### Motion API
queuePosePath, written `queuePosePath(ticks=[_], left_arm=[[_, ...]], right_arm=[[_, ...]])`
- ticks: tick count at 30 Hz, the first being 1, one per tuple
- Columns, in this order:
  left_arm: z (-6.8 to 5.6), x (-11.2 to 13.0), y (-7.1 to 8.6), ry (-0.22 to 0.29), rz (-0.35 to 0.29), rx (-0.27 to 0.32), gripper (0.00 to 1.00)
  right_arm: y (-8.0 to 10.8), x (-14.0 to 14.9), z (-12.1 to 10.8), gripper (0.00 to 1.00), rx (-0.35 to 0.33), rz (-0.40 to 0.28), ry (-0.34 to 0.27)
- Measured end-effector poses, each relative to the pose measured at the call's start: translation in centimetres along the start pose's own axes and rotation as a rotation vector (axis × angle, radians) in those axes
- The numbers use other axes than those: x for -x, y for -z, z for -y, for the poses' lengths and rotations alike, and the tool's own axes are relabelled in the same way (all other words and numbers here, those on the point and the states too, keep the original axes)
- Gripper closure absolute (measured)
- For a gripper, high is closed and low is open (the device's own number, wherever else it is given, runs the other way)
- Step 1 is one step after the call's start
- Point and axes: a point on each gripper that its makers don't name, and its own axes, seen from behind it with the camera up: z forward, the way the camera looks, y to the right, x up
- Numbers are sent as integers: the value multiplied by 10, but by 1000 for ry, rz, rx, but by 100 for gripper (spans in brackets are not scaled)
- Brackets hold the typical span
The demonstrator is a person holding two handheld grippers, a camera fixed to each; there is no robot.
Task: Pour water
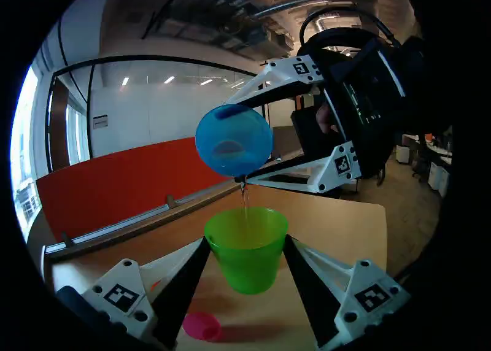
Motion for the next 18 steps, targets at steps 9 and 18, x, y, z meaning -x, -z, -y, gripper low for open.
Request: queuePosePath(ticks=[9, 18], left_arm=[[2, 1, -1, 6, 1, -1, 14], [3, 2, -3, 9, 2, -1, 14]], right_arm=[[-1, 1, 2, 10, -4, 1, 26], [0, -1, 5, 10, -7, 0, 47]])
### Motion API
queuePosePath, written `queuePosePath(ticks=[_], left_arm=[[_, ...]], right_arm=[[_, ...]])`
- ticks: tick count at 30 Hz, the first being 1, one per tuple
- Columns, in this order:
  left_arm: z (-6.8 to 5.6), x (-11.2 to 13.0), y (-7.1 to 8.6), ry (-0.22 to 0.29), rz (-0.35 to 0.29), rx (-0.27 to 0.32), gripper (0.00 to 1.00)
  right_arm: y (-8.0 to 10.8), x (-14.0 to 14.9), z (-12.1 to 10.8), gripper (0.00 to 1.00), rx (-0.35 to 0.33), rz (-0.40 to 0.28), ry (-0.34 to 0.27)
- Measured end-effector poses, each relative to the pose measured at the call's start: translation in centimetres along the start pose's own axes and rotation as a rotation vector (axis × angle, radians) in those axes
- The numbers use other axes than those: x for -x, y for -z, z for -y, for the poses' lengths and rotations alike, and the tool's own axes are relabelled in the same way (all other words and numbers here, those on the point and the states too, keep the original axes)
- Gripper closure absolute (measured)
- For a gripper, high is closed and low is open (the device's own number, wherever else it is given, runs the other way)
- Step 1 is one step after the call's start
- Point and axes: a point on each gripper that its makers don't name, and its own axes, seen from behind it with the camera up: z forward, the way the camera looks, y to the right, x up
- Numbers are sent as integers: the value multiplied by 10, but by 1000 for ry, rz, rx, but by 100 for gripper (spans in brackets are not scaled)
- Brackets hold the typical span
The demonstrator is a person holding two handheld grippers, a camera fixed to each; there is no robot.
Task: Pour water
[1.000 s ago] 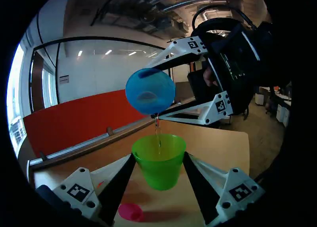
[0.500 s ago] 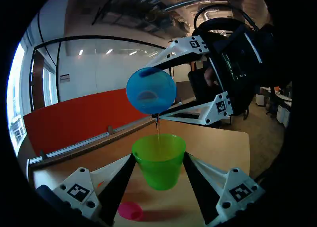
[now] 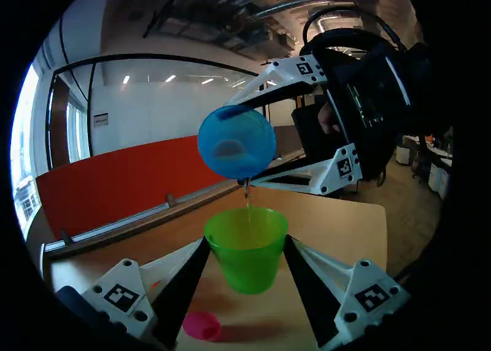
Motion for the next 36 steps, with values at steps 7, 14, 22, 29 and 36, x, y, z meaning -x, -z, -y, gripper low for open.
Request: queuePosePath(ticks=[7, 14, 22, 29, 36], left_arm=[[0, 0, -1, 2, 0, -2, 14], [-1, 1, 0, 0, 1, 0, 14], [-1, 0, 0, 2, -1, -1, 14], [-2, 0, 0, 3, -2, 0, 14], [-2, -1, 0, 5, -3, -2, 14]], right_arm=[[0, -2, 4, 9, -2, 0, 25], [1, -4, 4, 10, 0, 0, 39], [2, -6, 4, 10, 3, -1, 63], [4, -8, 5, 10, 2, -1, 83], [7, -10, 5, 10, 3, -1, 88]])
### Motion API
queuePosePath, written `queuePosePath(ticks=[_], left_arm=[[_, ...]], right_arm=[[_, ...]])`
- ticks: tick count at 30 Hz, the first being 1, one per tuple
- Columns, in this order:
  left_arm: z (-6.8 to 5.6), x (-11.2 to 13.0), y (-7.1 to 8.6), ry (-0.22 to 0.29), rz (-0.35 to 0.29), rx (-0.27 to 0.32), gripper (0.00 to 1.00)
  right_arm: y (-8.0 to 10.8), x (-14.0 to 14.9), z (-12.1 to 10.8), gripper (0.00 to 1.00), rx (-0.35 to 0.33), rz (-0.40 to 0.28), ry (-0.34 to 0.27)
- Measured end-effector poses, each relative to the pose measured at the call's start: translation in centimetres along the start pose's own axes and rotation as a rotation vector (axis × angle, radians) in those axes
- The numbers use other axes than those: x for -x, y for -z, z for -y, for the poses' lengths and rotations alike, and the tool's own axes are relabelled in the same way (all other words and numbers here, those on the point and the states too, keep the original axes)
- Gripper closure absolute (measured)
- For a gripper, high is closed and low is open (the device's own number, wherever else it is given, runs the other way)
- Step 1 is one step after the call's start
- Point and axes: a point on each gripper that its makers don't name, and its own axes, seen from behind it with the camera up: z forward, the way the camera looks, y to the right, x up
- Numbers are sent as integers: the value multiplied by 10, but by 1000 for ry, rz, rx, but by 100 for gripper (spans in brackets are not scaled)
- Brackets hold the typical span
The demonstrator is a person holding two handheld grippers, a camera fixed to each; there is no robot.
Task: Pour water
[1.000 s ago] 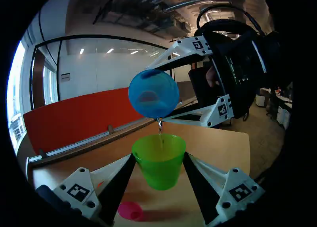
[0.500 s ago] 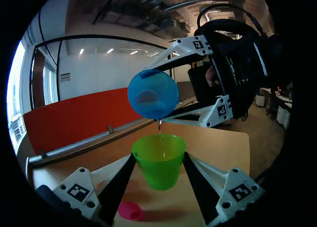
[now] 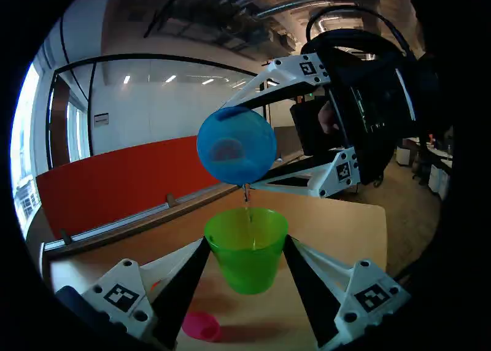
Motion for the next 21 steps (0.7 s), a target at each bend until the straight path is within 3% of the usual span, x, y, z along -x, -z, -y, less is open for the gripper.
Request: queuePosePath(ticks=[21], left_arm=[[-1, 1, -1, -1, 1, 4, 14]], right_arm=[[-3, -2, 0, 10, 3, -2, 63]])
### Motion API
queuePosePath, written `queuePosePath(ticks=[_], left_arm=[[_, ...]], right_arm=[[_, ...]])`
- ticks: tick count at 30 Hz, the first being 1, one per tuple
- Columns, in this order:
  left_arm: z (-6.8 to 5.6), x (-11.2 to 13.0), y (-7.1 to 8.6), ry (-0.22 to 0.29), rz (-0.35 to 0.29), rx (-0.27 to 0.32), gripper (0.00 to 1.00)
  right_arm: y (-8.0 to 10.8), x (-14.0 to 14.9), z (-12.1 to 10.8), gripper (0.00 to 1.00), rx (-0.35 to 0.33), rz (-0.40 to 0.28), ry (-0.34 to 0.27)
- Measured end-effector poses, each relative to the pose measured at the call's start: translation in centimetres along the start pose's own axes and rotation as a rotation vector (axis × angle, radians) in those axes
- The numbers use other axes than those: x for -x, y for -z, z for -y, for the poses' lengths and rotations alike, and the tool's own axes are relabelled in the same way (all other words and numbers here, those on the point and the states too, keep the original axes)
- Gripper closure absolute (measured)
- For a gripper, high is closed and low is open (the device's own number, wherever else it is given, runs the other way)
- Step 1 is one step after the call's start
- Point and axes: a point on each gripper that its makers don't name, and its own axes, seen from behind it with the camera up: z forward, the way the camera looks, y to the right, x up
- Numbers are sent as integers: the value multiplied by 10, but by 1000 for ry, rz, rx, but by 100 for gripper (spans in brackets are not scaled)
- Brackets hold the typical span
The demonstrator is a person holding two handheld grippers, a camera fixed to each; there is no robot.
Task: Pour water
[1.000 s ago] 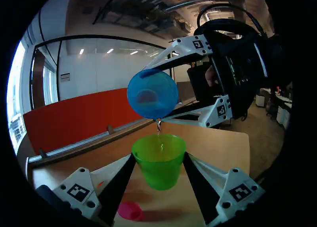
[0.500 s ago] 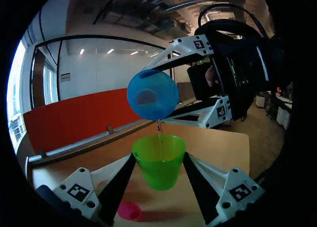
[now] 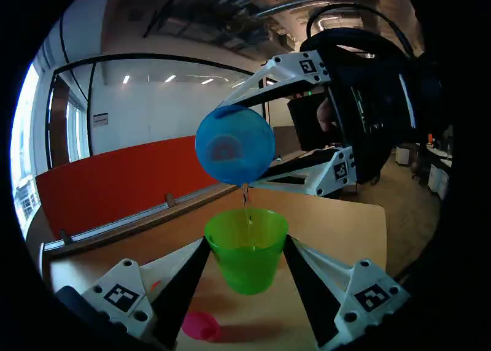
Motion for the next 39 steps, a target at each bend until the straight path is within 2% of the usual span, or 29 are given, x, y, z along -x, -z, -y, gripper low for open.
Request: queuePosePath(ticks=[39], left_arm=[[-1, 0, -2, 1, 0, 0, 14]], right_arm=[[-4, 0, 5, 10, -9, 0, 113]])
